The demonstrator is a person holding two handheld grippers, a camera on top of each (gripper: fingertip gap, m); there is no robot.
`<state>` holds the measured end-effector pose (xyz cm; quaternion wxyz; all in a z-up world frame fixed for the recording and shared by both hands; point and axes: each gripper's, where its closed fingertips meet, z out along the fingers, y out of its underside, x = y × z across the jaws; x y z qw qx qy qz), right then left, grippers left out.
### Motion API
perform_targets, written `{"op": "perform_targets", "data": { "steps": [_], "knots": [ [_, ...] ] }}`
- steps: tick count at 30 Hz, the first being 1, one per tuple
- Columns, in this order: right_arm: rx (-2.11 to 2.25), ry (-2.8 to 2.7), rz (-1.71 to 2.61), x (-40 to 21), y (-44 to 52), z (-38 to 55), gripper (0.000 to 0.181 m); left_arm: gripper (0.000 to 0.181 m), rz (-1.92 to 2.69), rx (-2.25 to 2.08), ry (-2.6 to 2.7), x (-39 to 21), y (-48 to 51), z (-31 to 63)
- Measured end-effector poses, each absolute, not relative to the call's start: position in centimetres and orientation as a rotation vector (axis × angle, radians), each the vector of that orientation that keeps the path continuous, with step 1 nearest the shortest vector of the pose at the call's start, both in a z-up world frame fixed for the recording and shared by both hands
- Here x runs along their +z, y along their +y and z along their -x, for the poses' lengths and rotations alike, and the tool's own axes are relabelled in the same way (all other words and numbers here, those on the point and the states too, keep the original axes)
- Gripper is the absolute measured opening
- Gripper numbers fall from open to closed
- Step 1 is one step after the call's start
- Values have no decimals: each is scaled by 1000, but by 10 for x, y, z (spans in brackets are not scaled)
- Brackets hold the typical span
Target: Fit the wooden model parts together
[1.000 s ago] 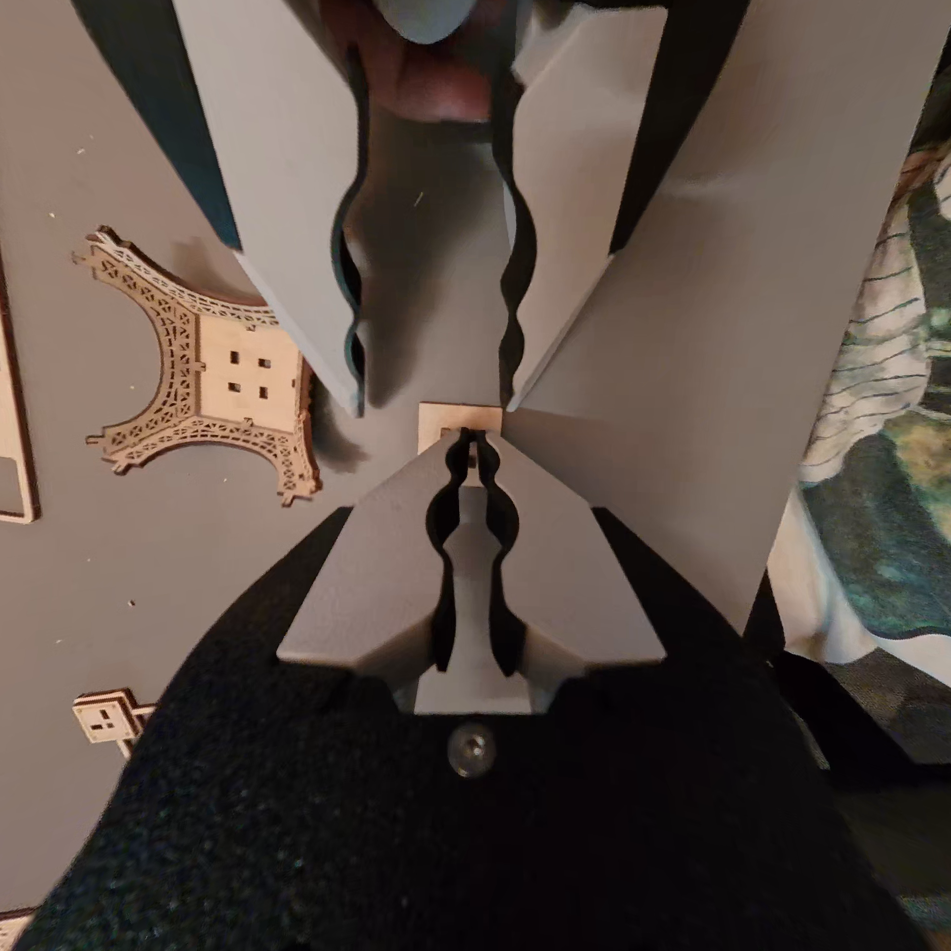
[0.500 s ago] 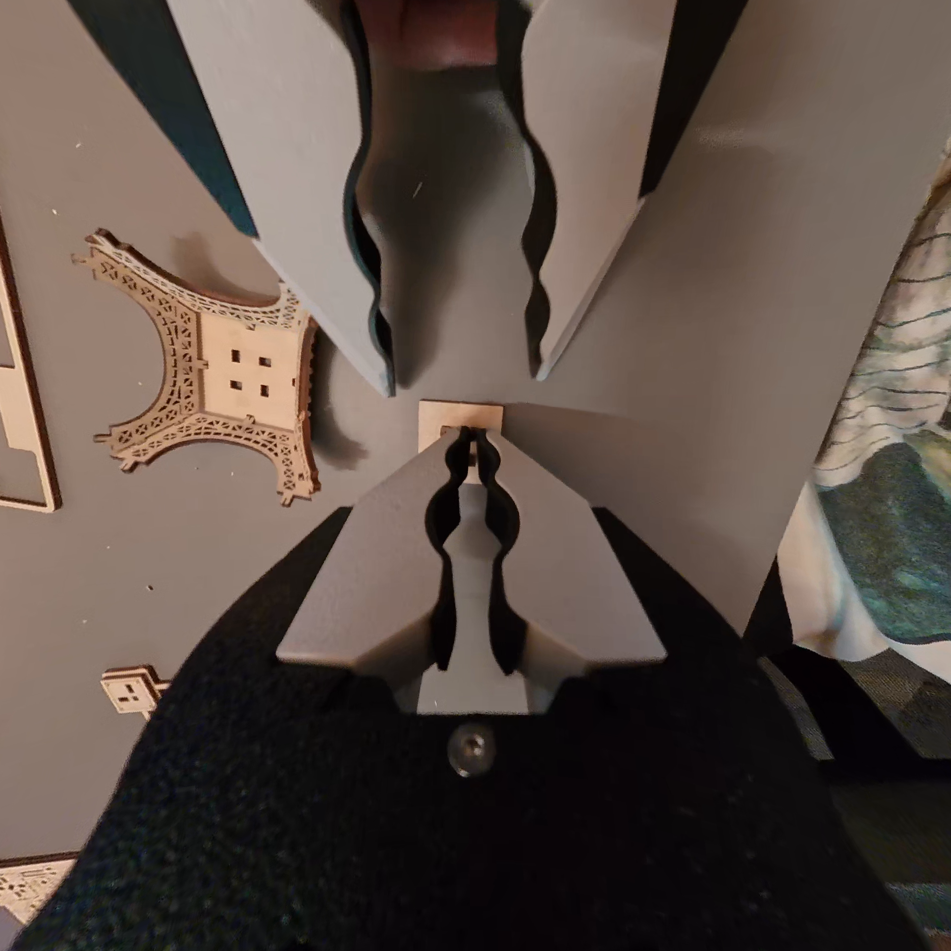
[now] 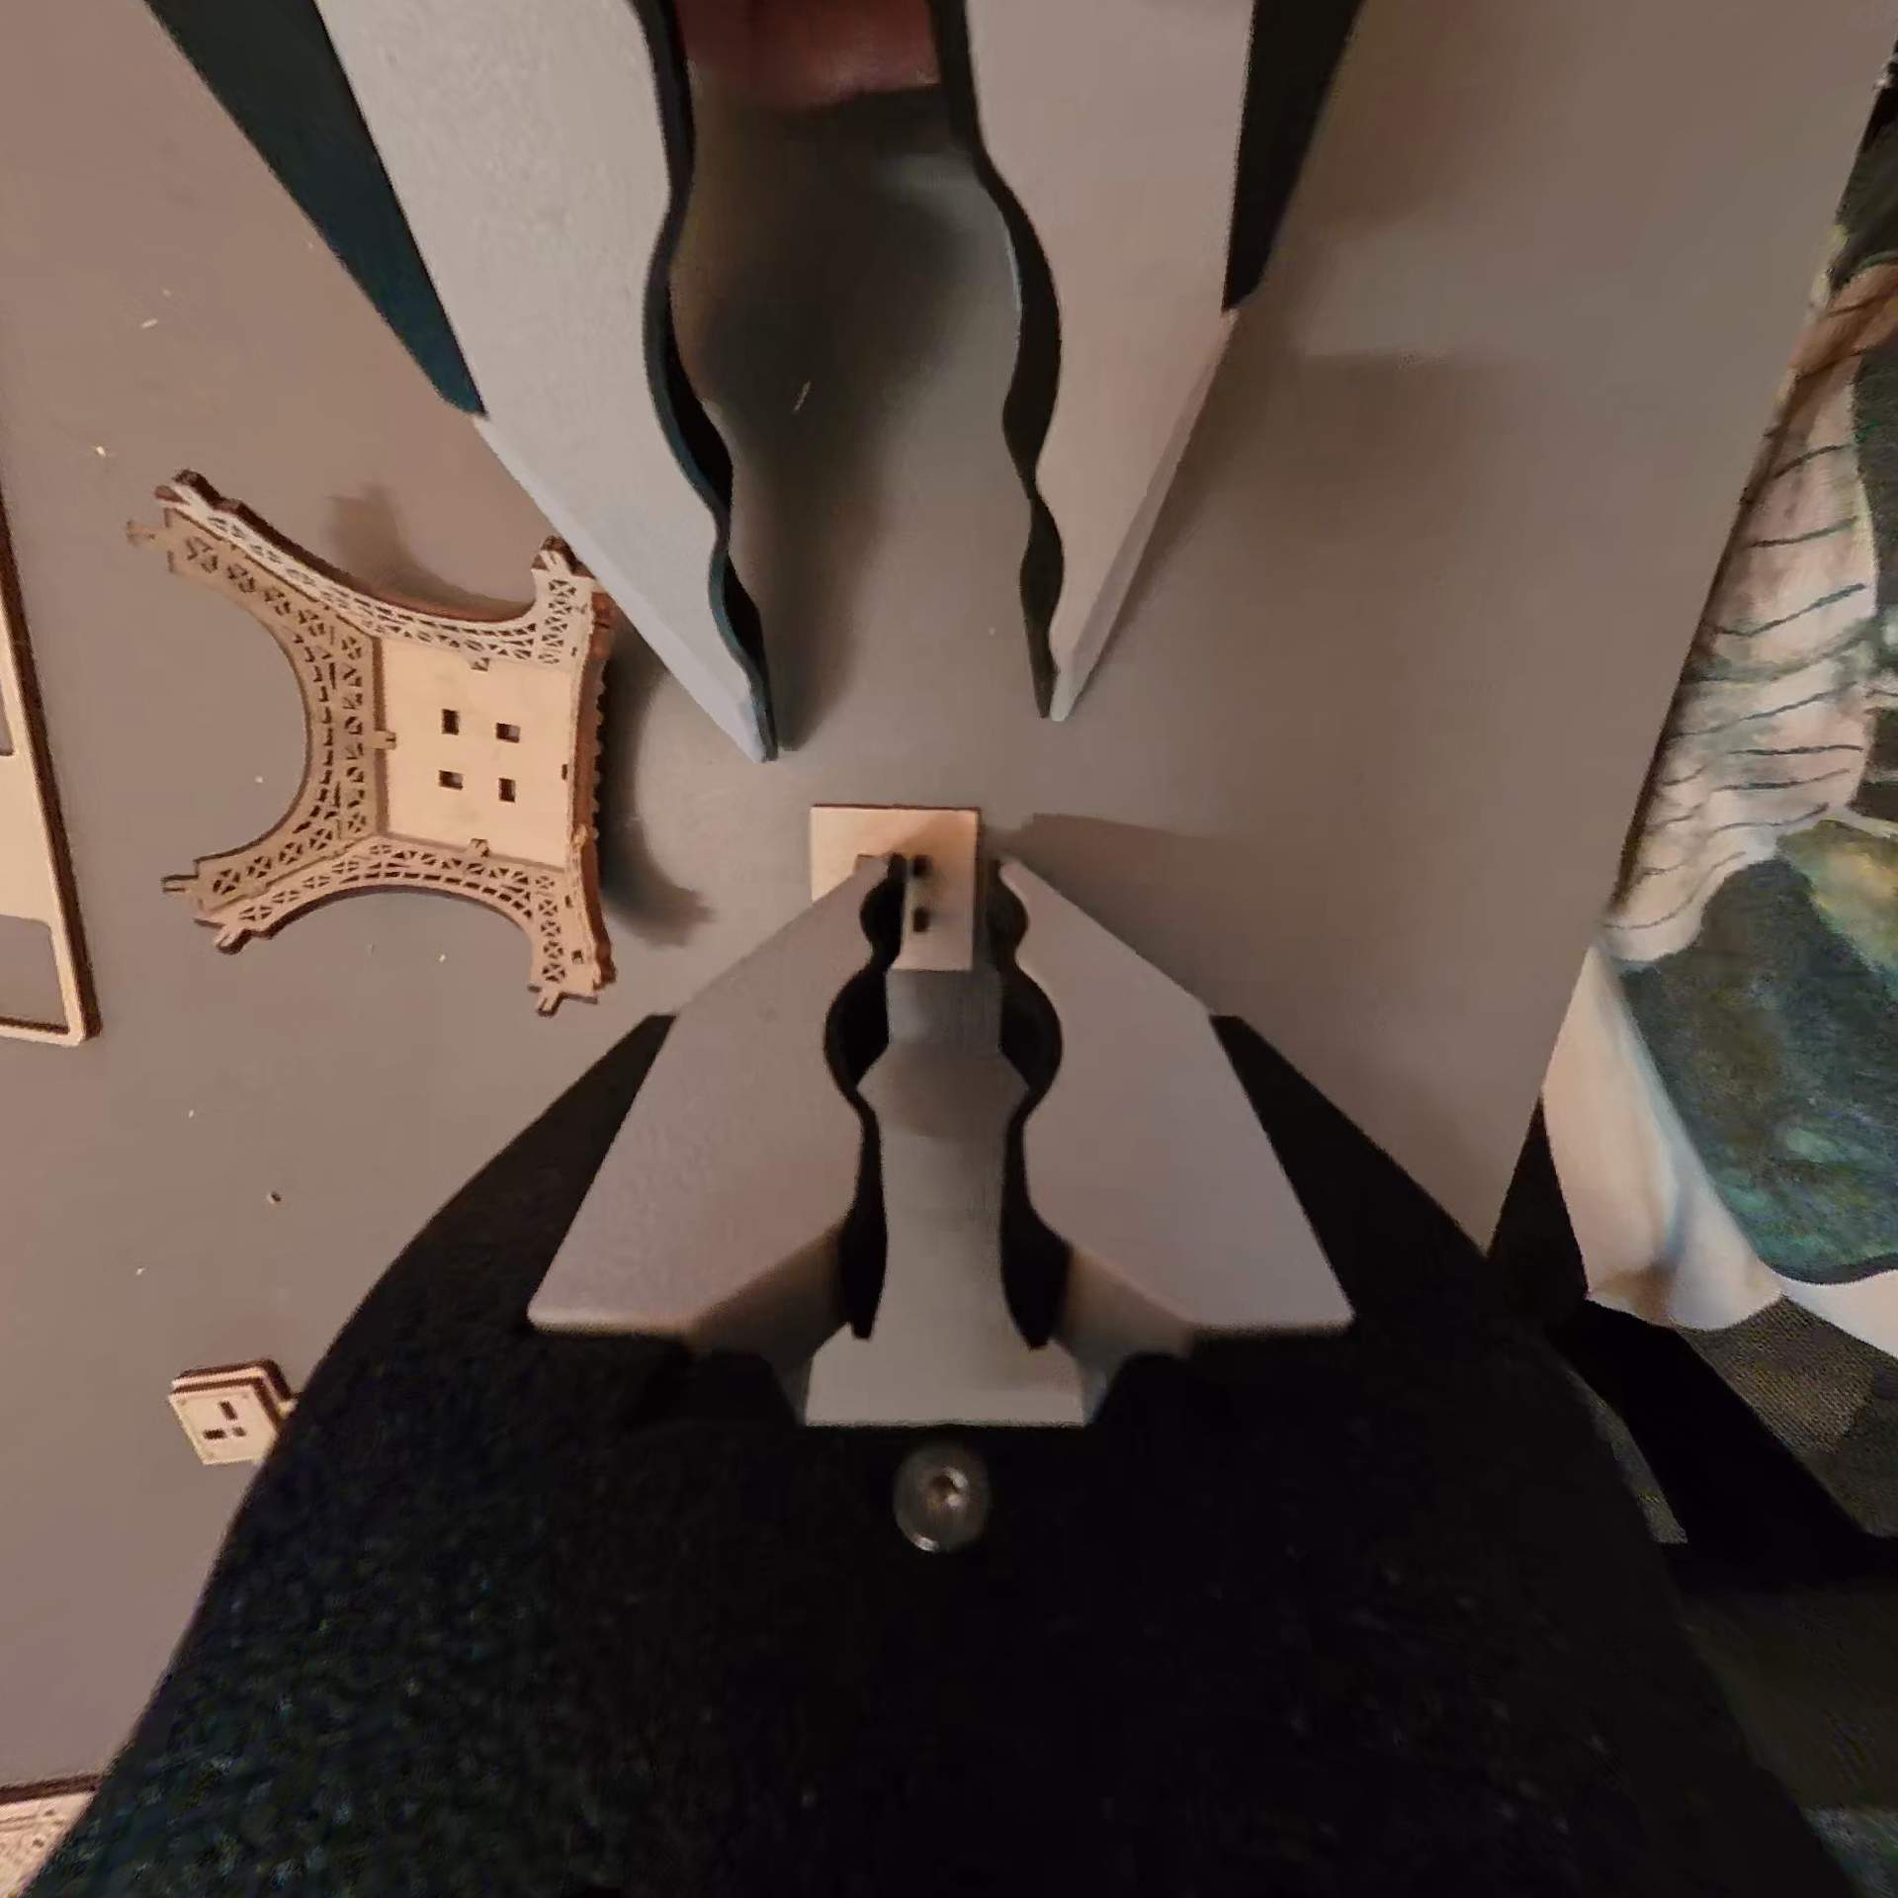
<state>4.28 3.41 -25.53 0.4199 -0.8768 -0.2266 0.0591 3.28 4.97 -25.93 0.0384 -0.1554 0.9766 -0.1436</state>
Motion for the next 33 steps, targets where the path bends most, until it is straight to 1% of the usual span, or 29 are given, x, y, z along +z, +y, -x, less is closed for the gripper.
{"op": "perform_targets", "data": {
  "steps": [1,2,6,9,15,17,19,22,23,25,33],
  "knots": [
    [148,-568,2197,-255,34,-43,46,20,474,-451,2982,-257,50,-33],
    [147,-567,2196,-255,34,-43,46,22,476,-463,2964,-254,50,-33],
    [143,-568,2197,-255,34,-43,45,23,509,-603,2923,-240,44,-30],
    [126,-564,2194,-255,35,-44,44,23,621,-640,2816,-234,56,-37],
    [124,-472,2156,-246,48,-44,43,33,825,-796,2676,-253,72,-36],
    [113,-440,2168,-246,55,-46,39,34,831,-863,2661,-255,71,-34],
    [74,-444,2204,-253,59,-50,43,36,851,-895,2649,-257,72,-34],
    [151,-436,2242,-257,60,-45,46,38,866,-948,2632,-256,74,-34],
    [177,-426,2249,-257,62,-44,44,38,869,-968,2630,-256,74,-33],
    [200,-442,2254,-258,63,-40,50,38,876,-994,2625,-257,75,-32],
    [177,-418,2316,-259,61,-39,52,39,896,-1121,2546,-253,79,-33]
  ]
}}
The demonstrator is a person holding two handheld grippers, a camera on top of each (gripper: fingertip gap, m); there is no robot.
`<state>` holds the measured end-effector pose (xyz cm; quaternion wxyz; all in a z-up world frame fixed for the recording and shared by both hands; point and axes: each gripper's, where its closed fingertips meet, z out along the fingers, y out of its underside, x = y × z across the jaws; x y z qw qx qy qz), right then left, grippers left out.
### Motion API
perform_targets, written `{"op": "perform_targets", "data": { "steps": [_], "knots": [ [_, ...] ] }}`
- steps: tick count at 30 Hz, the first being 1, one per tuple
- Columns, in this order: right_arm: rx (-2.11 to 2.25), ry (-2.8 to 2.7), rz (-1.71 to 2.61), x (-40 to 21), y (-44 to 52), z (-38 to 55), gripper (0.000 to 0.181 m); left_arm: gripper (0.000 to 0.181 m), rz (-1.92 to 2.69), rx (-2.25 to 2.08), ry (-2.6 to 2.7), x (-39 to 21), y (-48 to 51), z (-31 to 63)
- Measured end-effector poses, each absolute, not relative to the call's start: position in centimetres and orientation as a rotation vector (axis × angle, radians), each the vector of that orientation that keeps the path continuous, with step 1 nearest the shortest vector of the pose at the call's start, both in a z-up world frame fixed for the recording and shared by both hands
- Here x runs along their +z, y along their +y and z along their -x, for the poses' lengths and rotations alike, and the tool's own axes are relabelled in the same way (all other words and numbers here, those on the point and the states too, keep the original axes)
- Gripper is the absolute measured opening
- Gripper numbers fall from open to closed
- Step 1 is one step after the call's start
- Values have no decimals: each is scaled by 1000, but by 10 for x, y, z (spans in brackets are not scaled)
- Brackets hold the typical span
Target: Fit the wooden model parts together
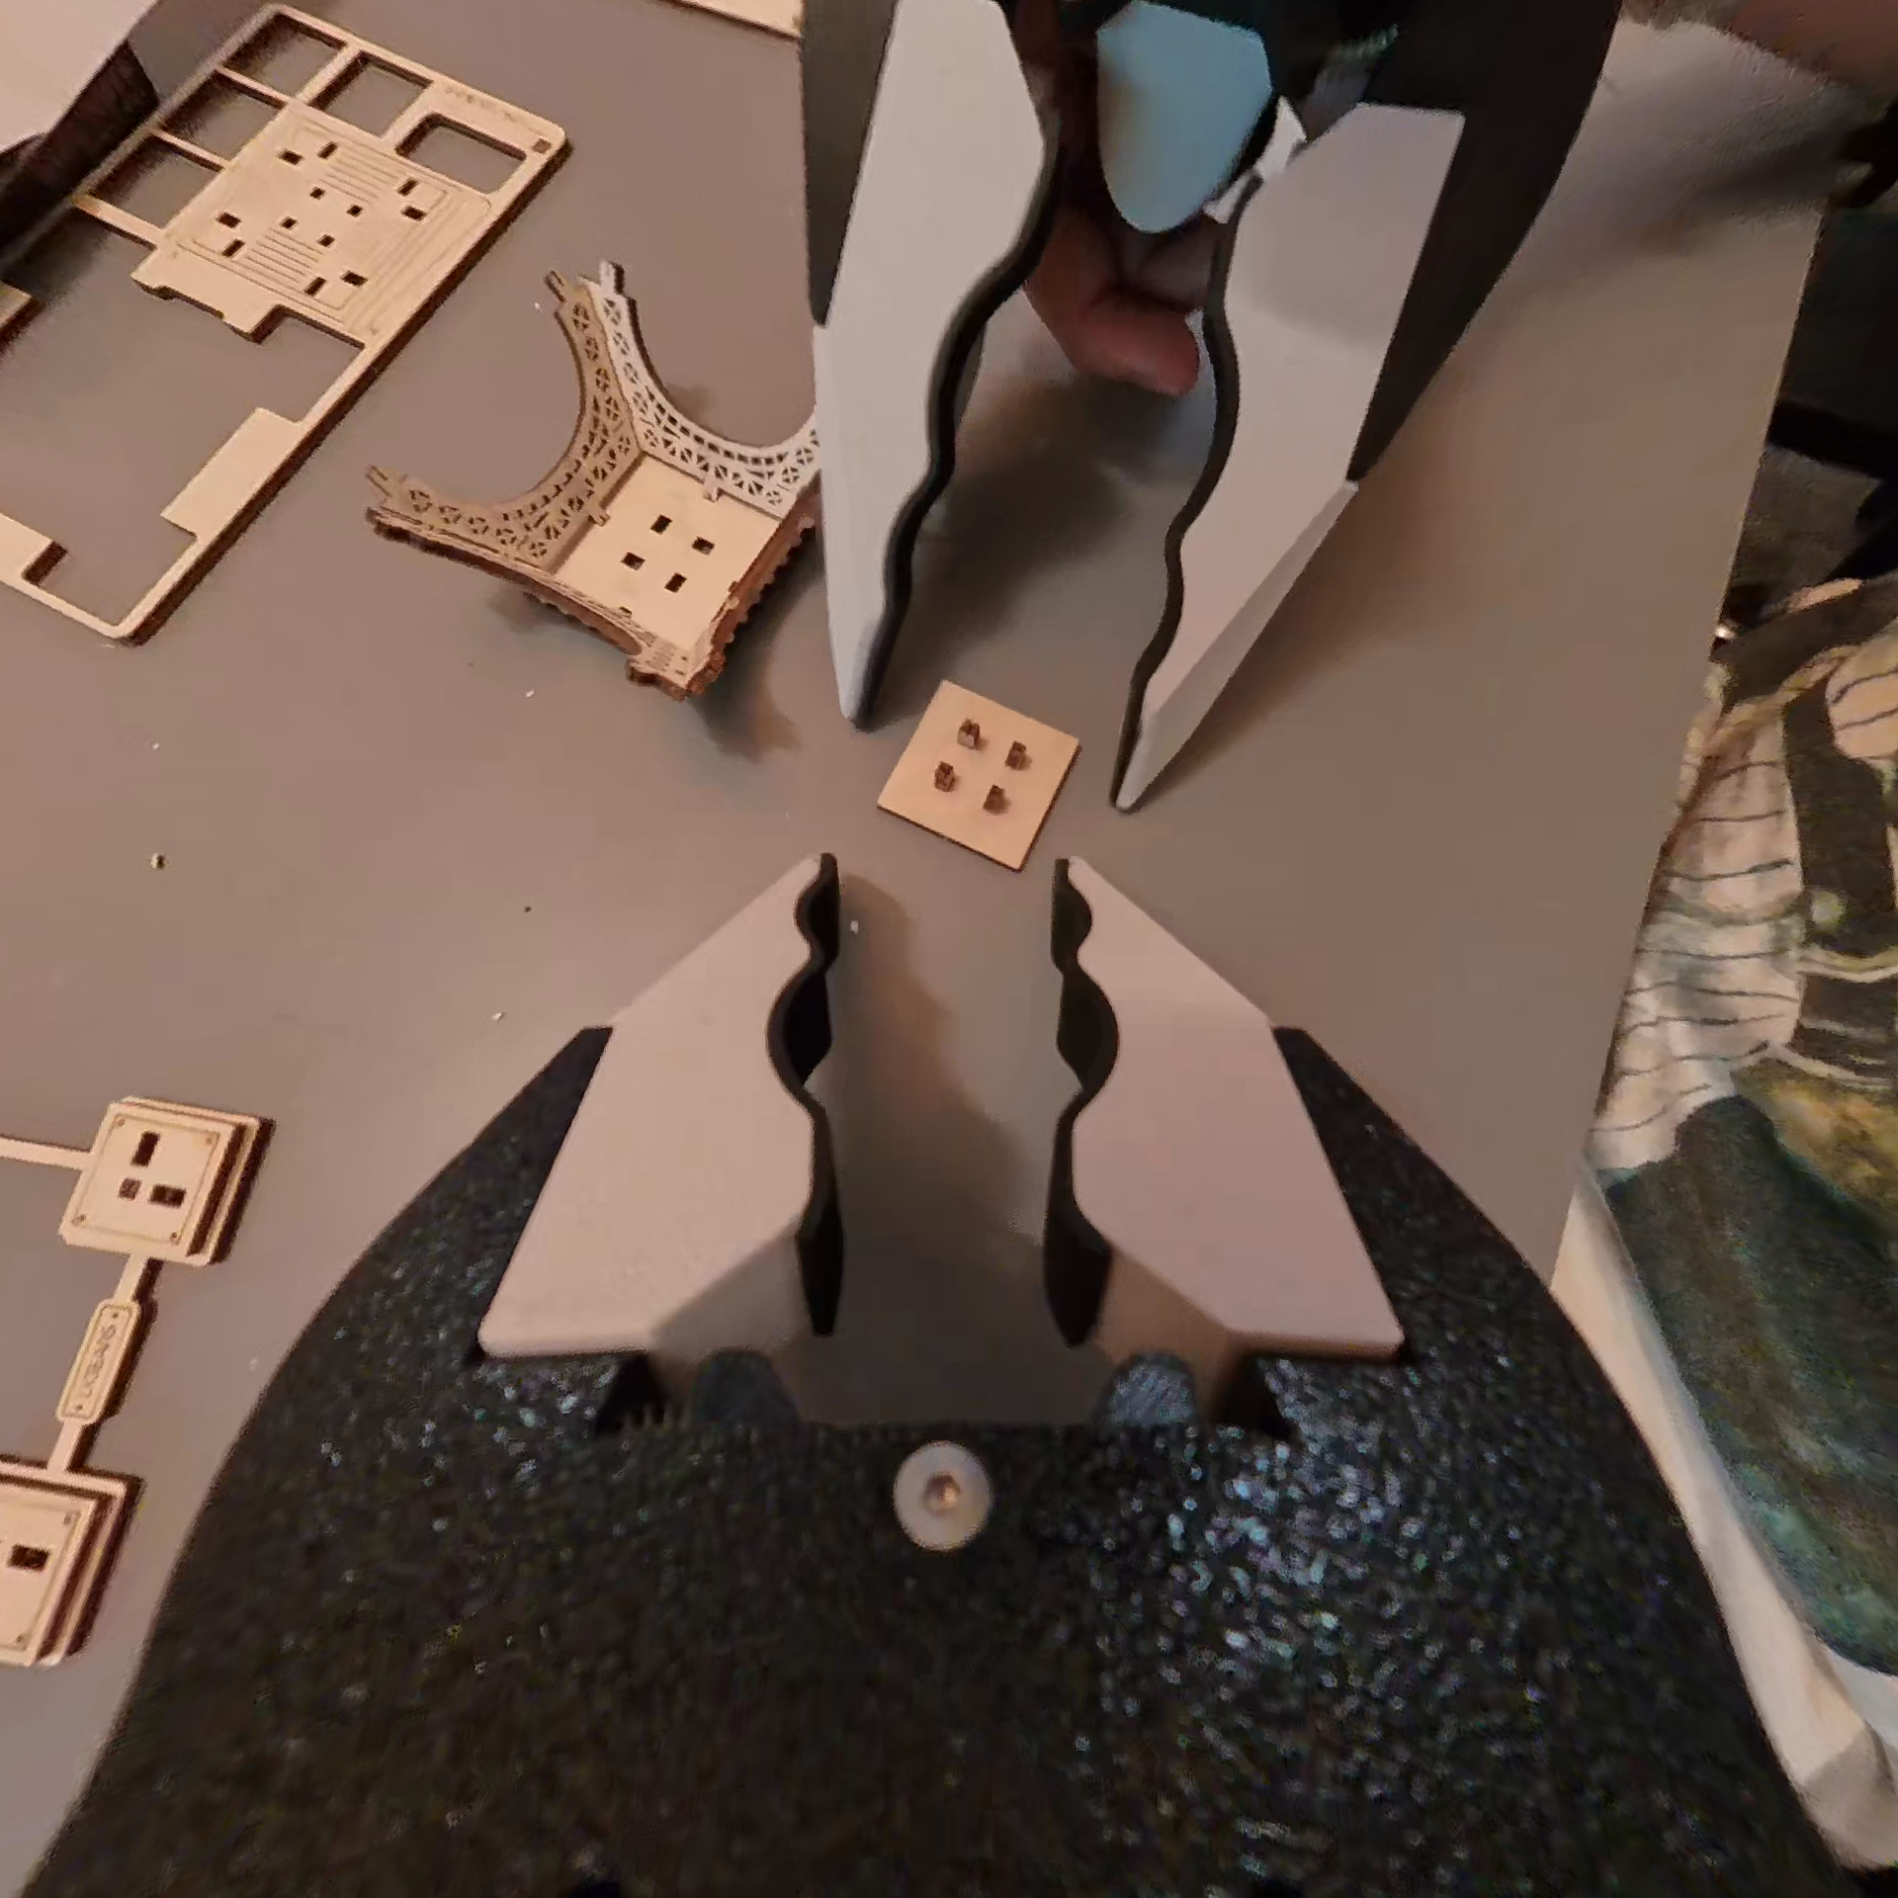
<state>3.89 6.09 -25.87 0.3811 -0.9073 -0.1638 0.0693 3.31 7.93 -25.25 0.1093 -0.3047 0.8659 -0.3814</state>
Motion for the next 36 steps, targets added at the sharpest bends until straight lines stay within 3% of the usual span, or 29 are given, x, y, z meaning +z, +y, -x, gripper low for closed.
{"op": "perform_targets", "data": {
  "steps": [3,12,17,22,36],
  "knots": [
    [173,-416,2318,-258,63,-35,31,39,933,-1206,2522,-251,77,-32],
    [185,-285,2203,-242,62,-35,30,46,979,-1406,2423,-236,80,-27],
    [159,-165,1765,-173,74,-39,30,44,891,-1872,2145,-181,65,-33],
    [160,-151,1531,-140,70,-33,30,40,872,-2290,1840,-129,69,-36],
    [309,-52,1290,-107,63,-28,30,32,702,-2385,1730,-111,54,-28]
  ]
}}
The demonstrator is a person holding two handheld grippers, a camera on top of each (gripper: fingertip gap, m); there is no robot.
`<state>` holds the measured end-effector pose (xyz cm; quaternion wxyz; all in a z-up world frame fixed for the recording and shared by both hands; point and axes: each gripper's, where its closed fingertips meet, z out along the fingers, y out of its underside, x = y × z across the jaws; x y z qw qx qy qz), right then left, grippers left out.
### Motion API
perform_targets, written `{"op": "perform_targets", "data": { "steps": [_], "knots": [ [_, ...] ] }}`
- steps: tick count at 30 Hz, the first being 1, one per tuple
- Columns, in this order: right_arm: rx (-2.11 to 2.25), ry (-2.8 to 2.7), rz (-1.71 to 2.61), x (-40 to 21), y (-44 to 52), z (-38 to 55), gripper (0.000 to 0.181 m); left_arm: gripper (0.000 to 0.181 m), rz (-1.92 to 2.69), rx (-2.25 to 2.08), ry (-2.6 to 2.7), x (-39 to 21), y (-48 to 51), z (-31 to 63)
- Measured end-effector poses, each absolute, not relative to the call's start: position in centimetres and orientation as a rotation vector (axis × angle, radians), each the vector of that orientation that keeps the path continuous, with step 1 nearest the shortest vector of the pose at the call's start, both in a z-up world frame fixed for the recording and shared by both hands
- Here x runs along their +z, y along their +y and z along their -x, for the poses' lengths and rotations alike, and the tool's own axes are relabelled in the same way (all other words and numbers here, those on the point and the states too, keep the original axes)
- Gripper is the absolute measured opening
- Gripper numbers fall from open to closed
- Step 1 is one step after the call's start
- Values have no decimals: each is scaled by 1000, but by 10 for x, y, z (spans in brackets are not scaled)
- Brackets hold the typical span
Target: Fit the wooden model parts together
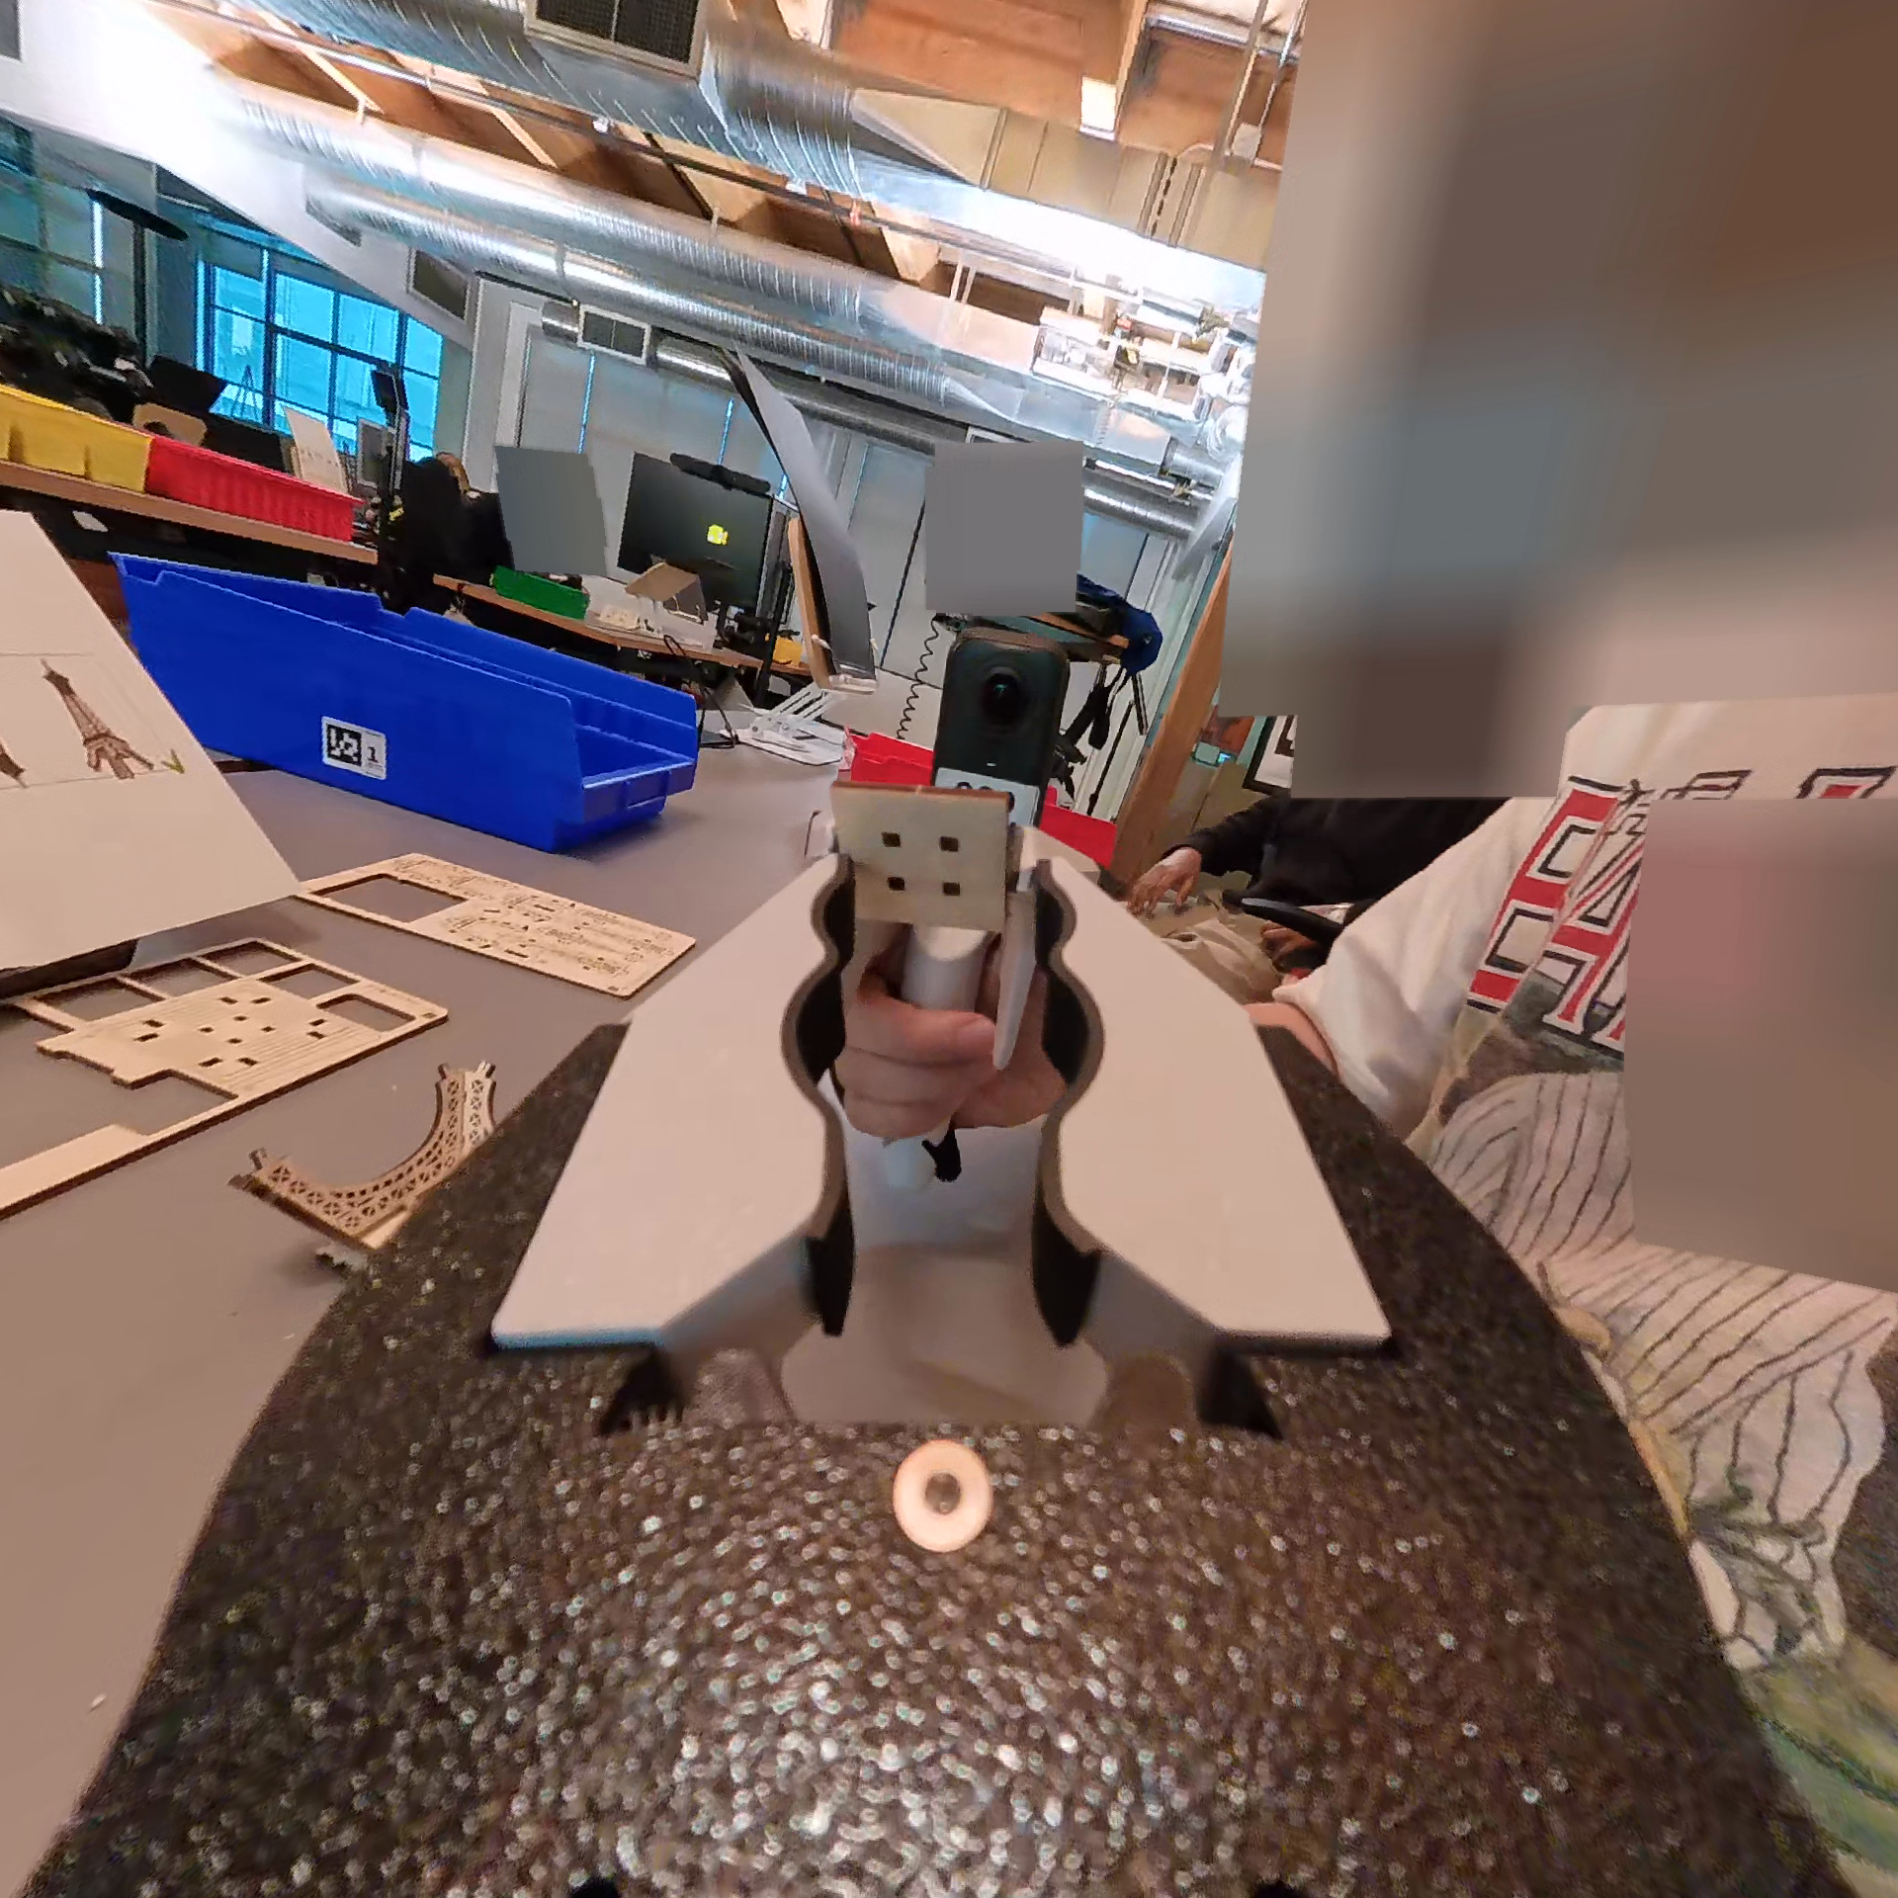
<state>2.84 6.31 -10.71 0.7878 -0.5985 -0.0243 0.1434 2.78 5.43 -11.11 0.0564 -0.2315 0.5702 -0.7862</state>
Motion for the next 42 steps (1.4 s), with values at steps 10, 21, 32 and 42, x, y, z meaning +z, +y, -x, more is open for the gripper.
{"op": "perform_targets", "data": {
  "steps": [10,21,32,42],
  "knots": [
    [370,-64,1255,-106,61,-22,31,30,673,-2464,1630,-101,55,-26],
    [366,-50,1245,-104,60,-23,30,30,661,-2421,1639,-103,53,-27],
    [313,-78,1297,-110,62,-23,32,30,562,-2223,1654,-105,56,-27],
    [348,160,1492,-126,44,-78,62,30,375,-1375,1959,-130,67,-47]
  ]
}}
